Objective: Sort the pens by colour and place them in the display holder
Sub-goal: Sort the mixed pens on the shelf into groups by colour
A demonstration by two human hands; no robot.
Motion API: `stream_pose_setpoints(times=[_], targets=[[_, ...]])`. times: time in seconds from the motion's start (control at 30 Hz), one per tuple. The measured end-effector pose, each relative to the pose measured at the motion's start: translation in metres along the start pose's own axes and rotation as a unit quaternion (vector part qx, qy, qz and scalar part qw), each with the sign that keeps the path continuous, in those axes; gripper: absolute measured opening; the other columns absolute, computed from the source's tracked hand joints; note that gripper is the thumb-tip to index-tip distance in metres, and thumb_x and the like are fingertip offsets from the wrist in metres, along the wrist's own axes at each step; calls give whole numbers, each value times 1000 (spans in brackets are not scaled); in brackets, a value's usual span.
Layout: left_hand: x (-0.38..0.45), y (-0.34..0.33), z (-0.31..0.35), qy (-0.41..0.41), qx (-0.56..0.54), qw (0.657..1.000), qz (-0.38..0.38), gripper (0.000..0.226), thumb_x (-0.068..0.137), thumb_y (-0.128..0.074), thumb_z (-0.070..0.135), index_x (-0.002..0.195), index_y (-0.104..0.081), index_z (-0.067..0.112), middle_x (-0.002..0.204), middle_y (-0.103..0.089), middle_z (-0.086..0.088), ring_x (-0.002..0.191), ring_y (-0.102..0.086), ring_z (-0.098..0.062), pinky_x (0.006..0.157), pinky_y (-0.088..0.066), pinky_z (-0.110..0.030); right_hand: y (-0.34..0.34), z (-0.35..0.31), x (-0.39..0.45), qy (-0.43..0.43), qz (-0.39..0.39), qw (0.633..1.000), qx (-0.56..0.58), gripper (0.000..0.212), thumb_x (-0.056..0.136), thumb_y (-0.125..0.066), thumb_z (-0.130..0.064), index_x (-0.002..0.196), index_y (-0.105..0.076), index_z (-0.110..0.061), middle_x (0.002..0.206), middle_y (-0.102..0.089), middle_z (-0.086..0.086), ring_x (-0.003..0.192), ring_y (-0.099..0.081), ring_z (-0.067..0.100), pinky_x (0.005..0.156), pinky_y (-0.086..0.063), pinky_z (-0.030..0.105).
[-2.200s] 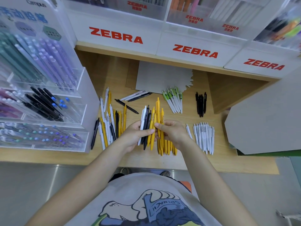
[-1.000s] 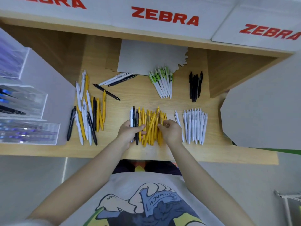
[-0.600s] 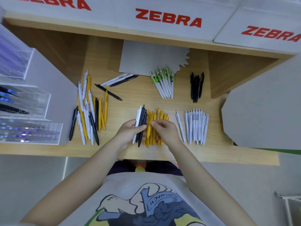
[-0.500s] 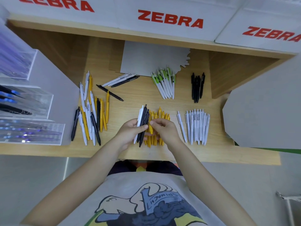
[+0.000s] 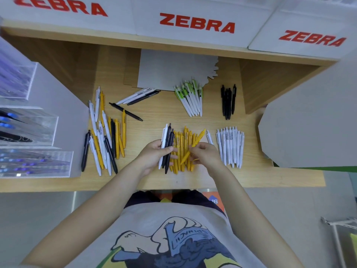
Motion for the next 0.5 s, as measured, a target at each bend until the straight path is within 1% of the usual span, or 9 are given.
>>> stream_pose_setpoints(times=[0.07,0.13,0.2,0.23,0.3,0.37,0.43,0.5], targets=[[0,6,-1,8,-10,1000,13,20,96,-61,6,115,-63,4,104,-71,-14,89,-73,-25,72,-62,-40,8,4,7,7,26,997,-78,24,91,-62,-14,71,-48,-10,65,-56,9,59,-59,20,60,-51,33],[-1,11,-2,11,-22,999,22,19,95,-62,6,114,-63,4,102,-72,-15,87,-73,-26,76,-62,-42,7,3,12,24,27,987,-155,18,88,-60,-14,74,-49,-11,67,-55,8,62,-56,23,62,-48,34],[-4,13,-2,12,-31,999,23,22,95,-63,8,117,-62,3,101,-74,-15,89,-74,-28,80,-61,-42,0,0,13,45,24,978,-203,9,87,-62,-17,86,-54,-13,77,-57,5,68,-55,23,60,-42,27],[-5,12,-3,14,-34,999,20,22,96,-62,8,118,-62,4,102,-74,-14,90,-73,-28,81,-61,-43,-3,-2,13,55,27,975,-212,10,87,-63,-17,93,-55,-14,80,-58,3,70,-56,21,58,-40,25],[-7,9,-2,21,-41,999,10,22,98,-57,7,119,-61,5,107,-74,-14,96,-73,-30,83,-60,-43,-5,-6,11,68,39,975,-207,19,88,-64,-16,104,-54,-16,77,-57,-1,67,-54,15,54,-40,25],[-8,6,1,22,-50,999,3,22,99,-54,6,120,-61,6,110,-74,-13,98,-72,-31,81,-60,-42,-2,-7,8,72,59,977,-194,26,90,-63,-16,112,-51,-17,75,-55,-2,65,-54,13,56,-43,26],[-9,2,6,15,-57,998,2,22,99,-54,5,121,-61,7,110,-74,-13,95,-73,-28,77,-61,-39,4,-12,2,83,81,977,-180,22,91,-60,-17,112,-53,-16,79,-56,-1,68,-56,16,59,-44,28],[-10,-5,11,9,-67,998,0,23,99,-55,4,120,-61,7,109,-74,-14,93,-73,-27,76,-62,-39,5,-18,-5,100,58,985,-125,13,93,-59,-18,105,-63,-13,86,-61,0,77,-60,20,66,-49,32]])
Point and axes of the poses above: each hand's wrist, its own x-axis towards the middle knuckle, its own y-axis out of the back of the hand, z = x × y, the point moved 8 cm from there along x, towards the middle knuckle
